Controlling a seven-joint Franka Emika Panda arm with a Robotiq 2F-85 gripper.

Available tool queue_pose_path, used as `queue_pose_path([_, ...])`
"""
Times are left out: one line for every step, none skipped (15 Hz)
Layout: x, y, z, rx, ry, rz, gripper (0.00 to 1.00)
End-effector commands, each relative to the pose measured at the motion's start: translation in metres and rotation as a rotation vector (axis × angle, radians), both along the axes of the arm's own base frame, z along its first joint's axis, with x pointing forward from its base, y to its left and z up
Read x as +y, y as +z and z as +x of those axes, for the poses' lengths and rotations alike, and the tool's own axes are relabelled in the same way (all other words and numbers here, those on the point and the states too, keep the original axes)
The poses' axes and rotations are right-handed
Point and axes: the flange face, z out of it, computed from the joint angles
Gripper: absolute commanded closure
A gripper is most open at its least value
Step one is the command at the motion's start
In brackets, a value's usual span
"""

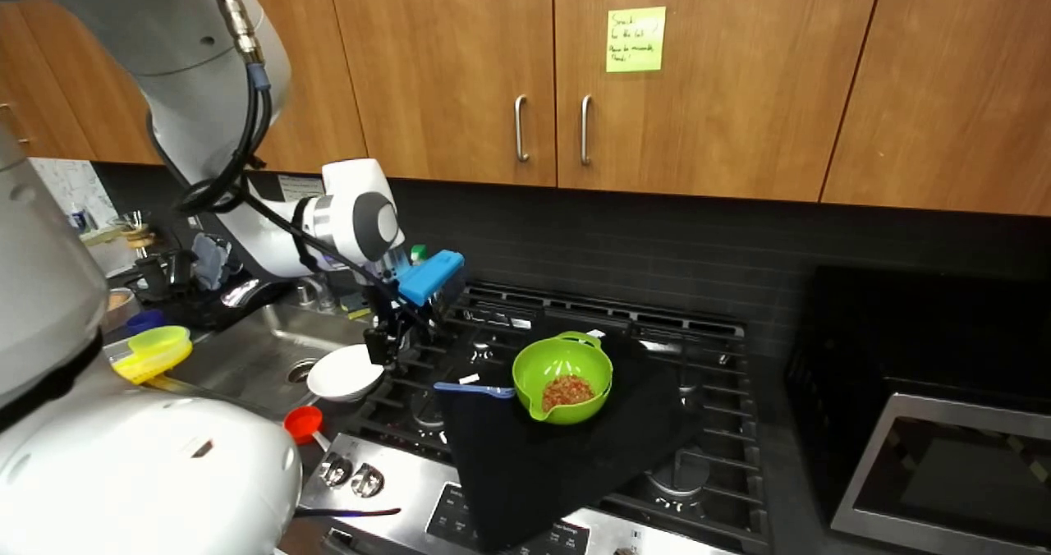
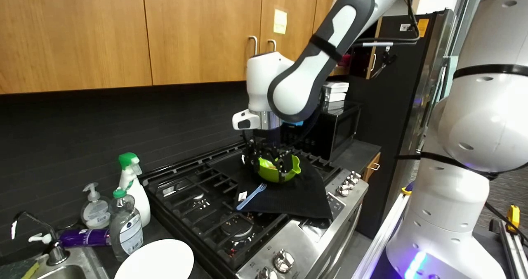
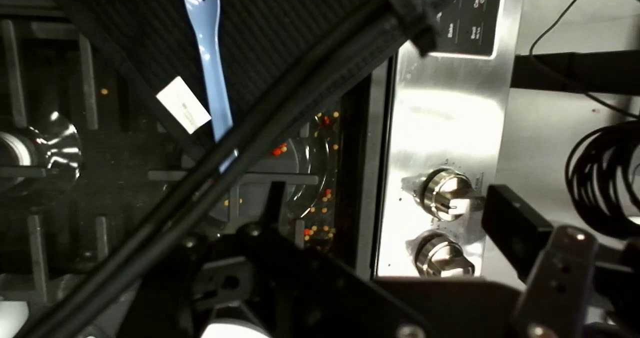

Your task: Use the blue fork to stir the contents in the light green bowl.

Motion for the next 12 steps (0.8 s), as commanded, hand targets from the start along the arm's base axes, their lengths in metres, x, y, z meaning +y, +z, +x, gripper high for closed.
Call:
queue_pose_path([-0.001, 0.047, 0.008, 0.028, 0.066, -0.039, 0.0])
queue_pose_path([0.002, 0.058, 0.01, 0.025, 0.088, -0.042, 0.0])
queue_pose_path([0.003, 0.068, 0.012, 0.024, 0.109, -0.036, 0.0])
queue_pose_path([0.005, 0.076, 0.013, 0.011, 0.133, -0.026, 0.0])
queue_pose_path([0.009, 0.084, 0.013, -0.004, 0.148, -0.023, 0.0])
queue_pose_path([0.014, 0.087, 0.013, -0.023, 0.171, -0.028, 0.0])
queue_pose_path([0.018, 0.088, 0.014, -0.039, 0.198, -0.024, 0.0])
queue_pose_path([0.023, 0.086, 0.015, -0.043, 0.22, -0.019, 0.0])
queue_pose_path([0.028, 0.079, 0.019, -0.05, 0.25, -0.023, 0.0])
queue_pose_path([0.033, 0.074, 0.022, -0.047, 0.271, -0.013, 0.0])
queue_pose_path([0.034, 0.067, 0.028, -0.04, 0.283, -0.002, 0.0])
queue_pose_path([0.036, 0.062, 0.03, -0.033, 0.288, 0.006, 0.0])
